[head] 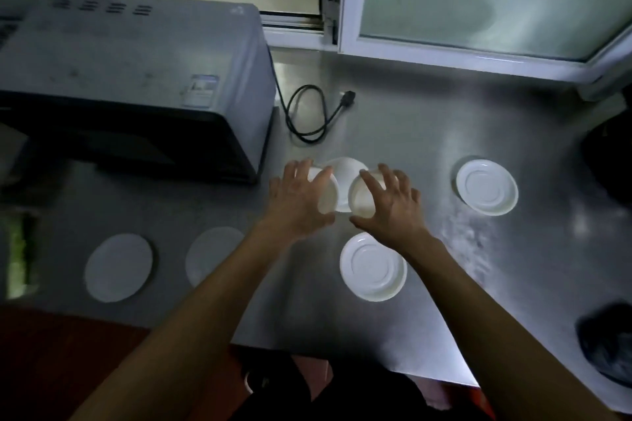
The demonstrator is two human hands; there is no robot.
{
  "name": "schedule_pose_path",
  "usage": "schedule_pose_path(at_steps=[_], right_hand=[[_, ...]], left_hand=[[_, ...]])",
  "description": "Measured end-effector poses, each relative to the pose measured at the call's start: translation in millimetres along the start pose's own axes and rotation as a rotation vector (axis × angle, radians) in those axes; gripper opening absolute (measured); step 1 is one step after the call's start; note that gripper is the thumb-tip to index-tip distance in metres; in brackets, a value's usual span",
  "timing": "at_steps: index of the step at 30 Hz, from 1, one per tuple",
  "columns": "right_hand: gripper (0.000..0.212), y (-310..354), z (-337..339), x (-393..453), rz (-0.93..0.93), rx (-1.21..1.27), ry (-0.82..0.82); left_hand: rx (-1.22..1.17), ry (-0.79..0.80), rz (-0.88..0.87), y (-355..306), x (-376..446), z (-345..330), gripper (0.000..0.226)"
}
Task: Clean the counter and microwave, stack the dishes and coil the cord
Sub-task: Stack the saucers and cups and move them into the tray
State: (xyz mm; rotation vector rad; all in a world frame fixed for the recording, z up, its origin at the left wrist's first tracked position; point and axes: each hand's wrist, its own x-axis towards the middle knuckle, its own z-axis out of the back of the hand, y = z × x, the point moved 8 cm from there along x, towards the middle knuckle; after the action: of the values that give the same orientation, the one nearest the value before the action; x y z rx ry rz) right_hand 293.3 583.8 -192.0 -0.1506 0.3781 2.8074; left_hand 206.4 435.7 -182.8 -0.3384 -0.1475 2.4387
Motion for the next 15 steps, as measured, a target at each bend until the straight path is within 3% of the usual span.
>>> schedule_pose_path(at_steps=[15], right_hand=[[0.095, 277, -47, -65, 0.273, -0.083, -0.012]], left_hand=[[-0.068, -0.11, 0.271, 217, -245, 18, 0.089]])
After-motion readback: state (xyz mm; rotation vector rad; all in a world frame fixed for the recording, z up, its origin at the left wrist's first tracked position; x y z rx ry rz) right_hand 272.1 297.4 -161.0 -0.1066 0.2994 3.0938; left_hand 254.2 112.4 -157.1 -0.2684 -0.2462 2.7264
